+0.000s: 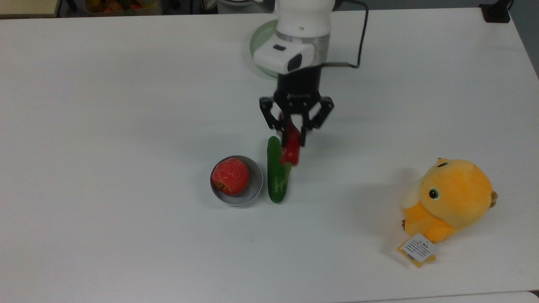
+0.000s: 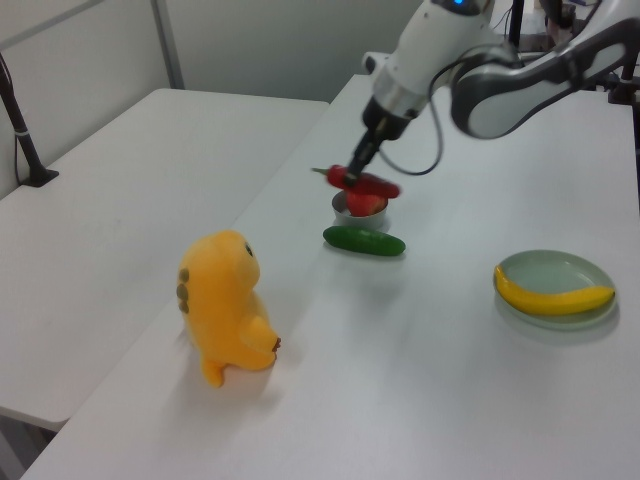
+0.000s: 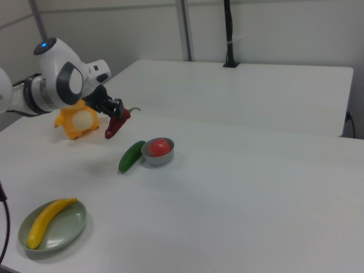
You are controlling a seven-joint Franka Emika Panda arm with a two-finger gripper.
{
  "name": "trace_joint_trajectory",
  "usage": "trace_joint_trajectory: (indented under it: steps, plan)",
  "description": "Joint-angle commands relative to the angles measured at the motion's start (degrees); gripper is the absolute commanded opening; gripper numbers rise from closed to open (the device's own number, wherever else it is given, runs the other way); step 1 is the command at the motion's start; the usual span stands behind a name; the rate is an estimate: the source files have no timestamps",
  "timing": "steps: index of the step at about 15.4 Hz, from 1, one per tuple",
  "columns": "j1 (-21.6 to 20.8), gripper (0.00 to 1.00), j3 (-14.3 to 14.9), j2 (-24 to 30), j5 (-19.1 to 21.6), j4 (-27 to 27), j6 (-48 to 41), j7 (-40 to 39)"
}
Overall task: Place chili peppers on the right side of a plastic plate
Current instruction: 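Carry the chili pepper over to the green plate beside the banana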
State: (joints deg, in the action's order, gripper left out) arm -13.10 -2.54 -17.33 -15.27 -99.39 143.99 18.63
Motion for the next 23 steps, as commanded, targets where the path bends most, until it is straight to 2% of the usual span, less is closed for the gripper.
trace_joint_trajectory:
  steps: [1,4,7,10,16,23]
  plan:
    - [0.62,0.02,0.26,12.03,0.58,-13.26,-8.0,-7.89]
    - [0.62,0.02,0.35,20.56,4.27,-20.2,-16.77,-16.4]
    - [0.45,0.02,2.62,26.37,7.96,-22.07,-29.6,-26.43]
    - [0.01,0.02,4.3,30.5,8.68,-27.15,-31.57,-29.53]
    - [0.1,0.02,7.2,29.03,8.68,-29.89,-29.2,-31.98]
    - [-1.05,0.02,7.29,21.21,8.68,-29.89,-26.65,-33.23]
